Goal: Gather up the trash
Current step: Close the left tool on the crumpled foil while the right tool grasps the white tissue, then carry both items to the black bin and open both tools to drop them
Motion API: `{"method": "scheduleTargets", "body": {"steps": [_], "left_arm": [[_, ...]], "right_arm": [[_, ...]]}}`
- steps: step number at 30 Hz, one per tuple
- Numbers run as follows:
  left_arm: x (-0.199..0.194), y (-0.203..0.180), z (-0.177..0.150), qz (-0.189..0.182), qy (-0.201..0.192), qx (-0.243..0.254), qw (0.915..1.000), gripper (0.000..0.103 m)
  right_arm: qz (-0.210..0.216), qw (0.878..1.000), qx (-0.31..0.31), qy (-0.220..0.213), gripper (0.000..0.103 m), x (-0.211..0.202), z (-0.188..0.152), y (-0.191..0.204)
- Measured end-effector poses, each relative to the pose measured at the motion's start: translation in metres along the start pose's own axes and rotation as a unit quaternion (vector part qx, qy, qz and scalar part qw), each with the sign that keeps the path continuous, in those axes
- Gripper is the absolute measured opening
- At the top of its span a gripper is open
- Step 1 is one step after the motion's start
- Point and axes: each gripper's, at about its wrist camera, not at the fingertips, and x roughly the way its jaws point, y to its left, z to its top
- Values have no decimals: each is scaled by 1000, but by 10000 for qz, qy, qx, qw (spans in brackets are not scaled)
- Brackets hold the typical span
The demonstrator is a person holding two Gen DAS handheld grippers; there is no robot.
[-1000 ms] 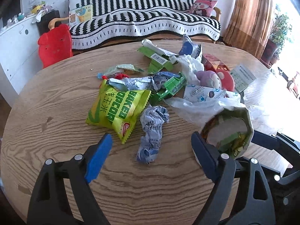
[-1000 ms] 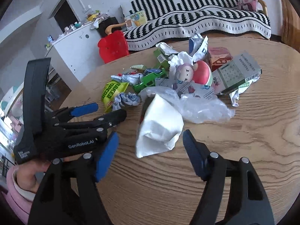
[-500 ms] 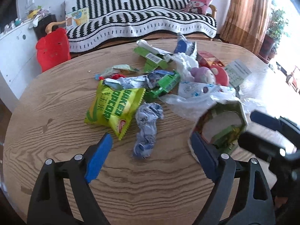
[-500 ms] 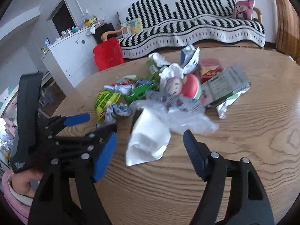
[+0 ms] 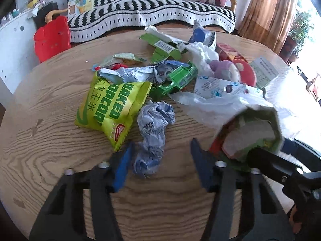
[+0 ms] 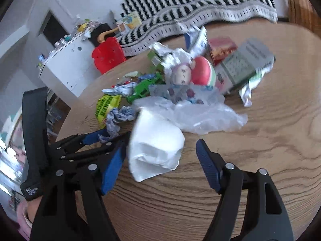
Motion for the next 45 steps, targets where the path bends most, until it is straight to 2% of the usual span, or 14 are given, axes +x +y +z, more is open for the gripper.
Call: {"method": "scheduleTargets", "body": {"steps": [2,3,6,11,14,19,25,28,30,34,37,39,41,45], "left_arm": [[2,0,2,151,-8,-10,9999,23],[2,0,2,160,-23,-11,9999,23],[-8,0,2,20,-192,-106,9998,22],[-37,-5,1,200,-529,57,9984,22],[-47,2,-3,329,-592,2,9977,22],[-55,10,-6,456,-615,-74,9970,22],[-61,10,-9,363,-624,-63,9974,22],[-76,-2,-1,184,-825,-97,9964,22],[-88,-17,0,124,-934,-60,9955,22],[-115,-73,0,-388,-925,308,9945,22],[-141,-141,0,-802,-1015,879,9877,22],[-152,-200,-10,-1238,-916,1361,9786,22],[-153,-263,-28,-1673,-637,1858,9661,22],[-125,-373,-78,-2103,46,2714,9392,22]], "right_arm": [[114,9997,188,69,54,5,1,-5],[224,9994,231,124,50,7,2,-6],[283,9995,115,99,49,4,0,-2],[440,9978,-463,-157,49,-16,-3,20],[373,9953,-774,-441,49,-27,-4,33],[175,9946,-746,-695,49,-35,2,30],[124,9963,-639,-558,49,-30,4,24],[108,9946,-699,-757,49,-48,4,27],[84,9920,-653,-1076,49,-79,8,23],[-196,9868,-413,-1557,49,-163,-1,-6],[-501,9823,-55,-1802,49,-228,-15,-50],[-745,9784,277,-1911,49,-267,-32,-87],[-1111,9712,649,-2004,49,-306,-59,-129],[-1908,9518,1365,-1976,49,-347,-122,-208]]}}
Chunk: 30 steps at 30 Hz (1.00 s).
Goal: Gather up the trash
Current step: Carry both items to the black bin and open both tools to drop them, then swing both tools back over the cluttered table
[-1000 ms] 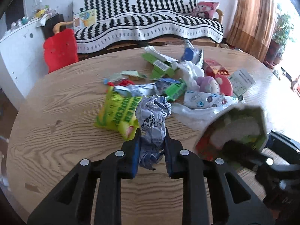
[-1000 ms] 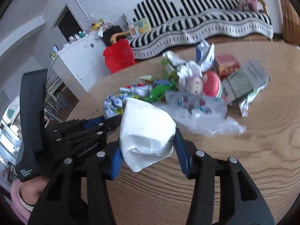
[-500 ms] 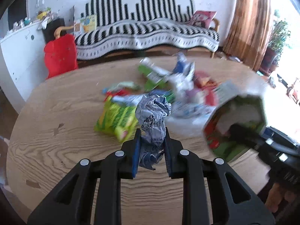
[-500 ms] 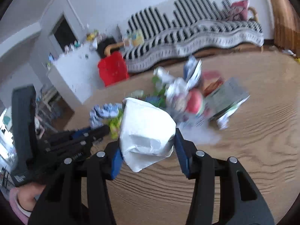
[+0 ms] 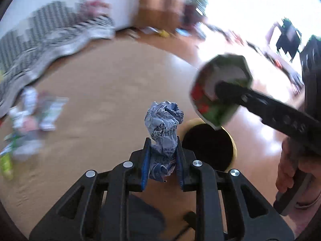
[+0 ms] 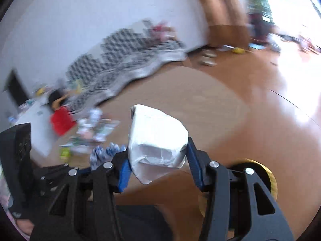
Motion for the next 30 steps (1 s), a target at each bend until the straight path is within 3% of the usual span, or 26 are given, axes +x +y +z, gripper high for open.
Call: {"method": "scheduleTargets", "body": {"steps": [4,7,9,10,12,17,19,20,21,22,23,25,26,28,30], "left_arm": [[109,-64,-19,-556,1110,185,9921,22],[156,-75,-39,-483,1451,244,9879,22],[174,-69,-45,-685,1736,-85,9824,22],[176,-64,-40,-772,1701,-261,9821,22],[175,-65,-34,-713,1585,-159,9847,22],[185,-66,-35,-914,1734,-222,9803,22],[184,-59,-32,-892,1636,-240,9822,24],[182,-63,-31,-860,1555,-233,9838,42],[179,-63,-31,-895,1494,-256,9844,58],[174,-62,-30,-956,1354,-317,9857,91],[168,-60,-29,-955,1107,-399,9884,97],[164,-61,-22,-910,825,-448,9914,97],[158,-63,-20,-909,768,-462,9918,97],[145,-58,-15,-917,586,-522,9927,97],[118,-48,-5,-885,98,-548,9945,97]], "right_arm": [[-770,9914,927,512,49,22,-50,-97],[-911,9748,1742,1050,49,47,-92,-150],[-1003,9694,1889,1202,49,55,-109,-168],[-1026,9681,1914,1246,49,57,-114,-172],[-1022,9655,2013,1301,49,62,-119,-179],[-994,9642,2099,1278,49,58,-123,-176],[-902,9649,2156,1195,50,60,-110,-179],[-855,9653,2196,1122,50,57,-105,-177],[-828,9651,2242,1074,60,58,-99,-182],[-843,9643,2281,1049,79,55,-97,-184],[-929,9639,2301,962,85,49,-94,-184],[-1276,9649,2184,706,88,35,-90,-186],[-1665,9632,2038,552,90,28,-87,-183],[-2877,9462,1475,149,97,14,-79,-170],[-3652,9269,834,-228,97,4,-73,-151]]}}
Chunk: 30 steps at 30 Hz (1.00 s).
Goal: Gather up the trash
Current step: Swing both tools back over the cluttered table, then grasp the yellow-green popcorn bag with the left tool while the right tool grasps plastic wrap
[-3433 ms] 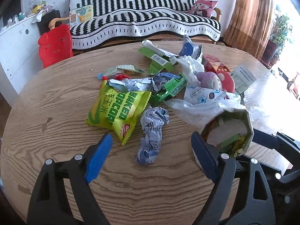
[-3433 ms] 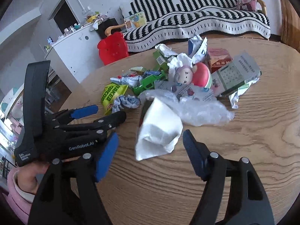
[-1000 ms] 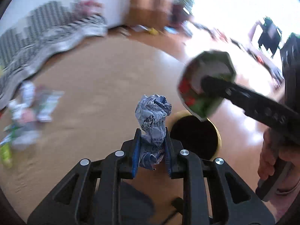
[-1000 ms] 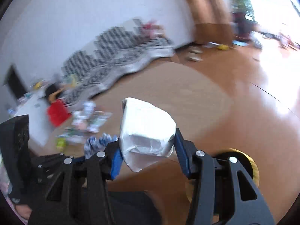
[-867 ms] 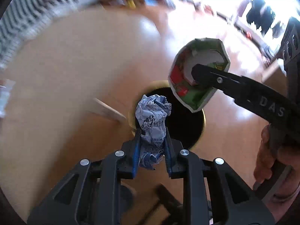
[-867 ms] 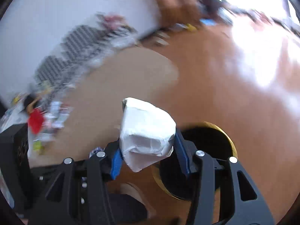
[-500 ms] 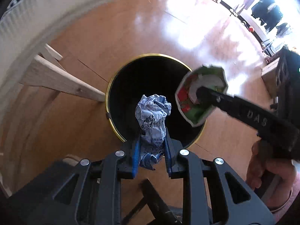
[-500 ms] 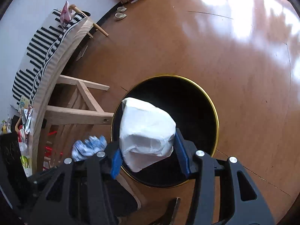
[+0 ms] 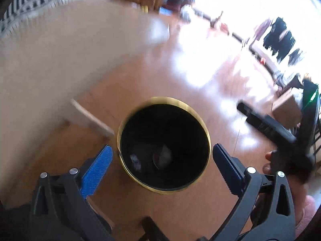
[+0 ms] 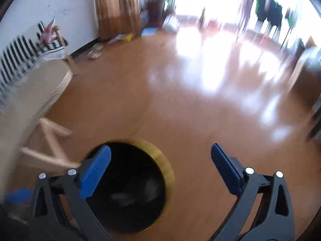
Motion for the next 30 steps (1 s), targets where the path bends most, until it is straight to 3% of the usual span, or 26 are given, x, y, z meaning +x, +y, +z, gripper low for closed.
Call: {"method": "scheduleTargets", "body": {"steps": [2,4,7,11,13,14,15,17,20,23,24,28,30], "left_arm": [[-45,7,11,43,-634,83,9979,97],[-99,27,19,240,-1249,320,9914,97],[-163,72,16,1219,-1797,305,9757,97],[-224,162,-11,2387,-1771,-373,9541,97],[-251,212,-31,2940,-1757,-857,9356,97],[-271,244,-48,3256,-1761,-1203,9211,97],[-282,272,-63,3396,-1762,-1475,9121,97],[-313,325,-90,3332,-1877,-2069,9005,97],[-327,391,-111,3481,-1809,-2671,8802,97],[-323,422,-110,3419,-1758,-2915,8759,97],[-319,429,-107,3337,-1737,-2962,8779,97],[-298,440,-89,3051,-1533,-2697,9004,97],[-285,439,-79,3136,-1373,-2373,9091,97]], "right_arm": [[-191,9987,-345,-330,97,-15,3,11],[-53,9980,-478,-406,97,-23,4,17],[275,9964,-622,-513,97,-38,4,43],[1185,9870,-905,-595,97,-66,17,104],[1566,9802,-1021,-658,97,-78,29,137],[1930,9719,-1147,-713,97,-93,31,163],[2221,9639,-1269,-742,97,-105,32,185],[2717,9477,-1506,-737,97,-124,34,230],[3513,9105,-2093,-607,97,-156,21,314],[3827,8749,-2885,-703,97,-184,-9,396],[3909,8624,-3126,-757,97,-190,-16,418],[4414,8005,-4004,-638,97,-206,-61,494],[4628,7720,-4337,-419,97,-205,-74,524]]}}
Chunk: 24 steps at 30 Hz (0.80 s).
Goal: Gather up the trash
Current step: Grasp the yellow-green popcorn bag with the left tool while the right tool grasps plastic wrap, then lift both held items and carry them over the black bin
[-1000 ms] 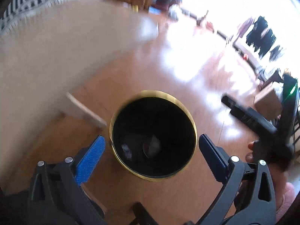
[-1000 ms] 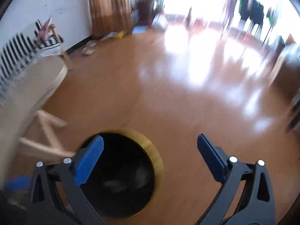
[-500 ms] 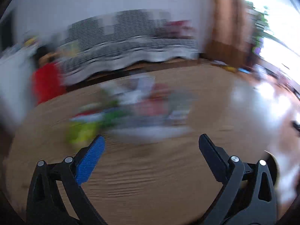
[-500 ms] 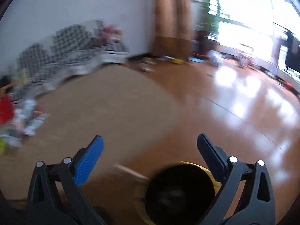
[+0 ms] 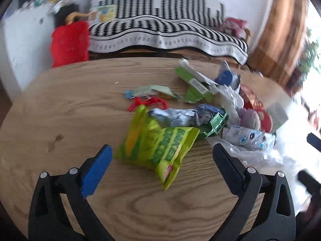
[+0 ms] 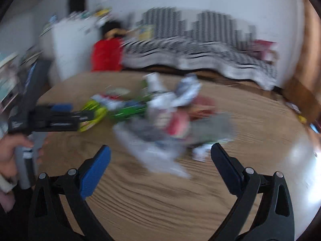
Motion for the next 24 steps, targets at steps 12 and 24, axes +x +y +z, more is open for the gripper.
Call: {"method": "scheduleTargets", "body": {"steps": [12,24], "left_arm": [[59,7,-3,127,586,499,9970,97],[20,15,-4,296,155,193,9993,61]], "right_arm": [[853,9921,-37,920,50,90,-6,15],[1439,9865,775,82,8,42,5,-11]]}}
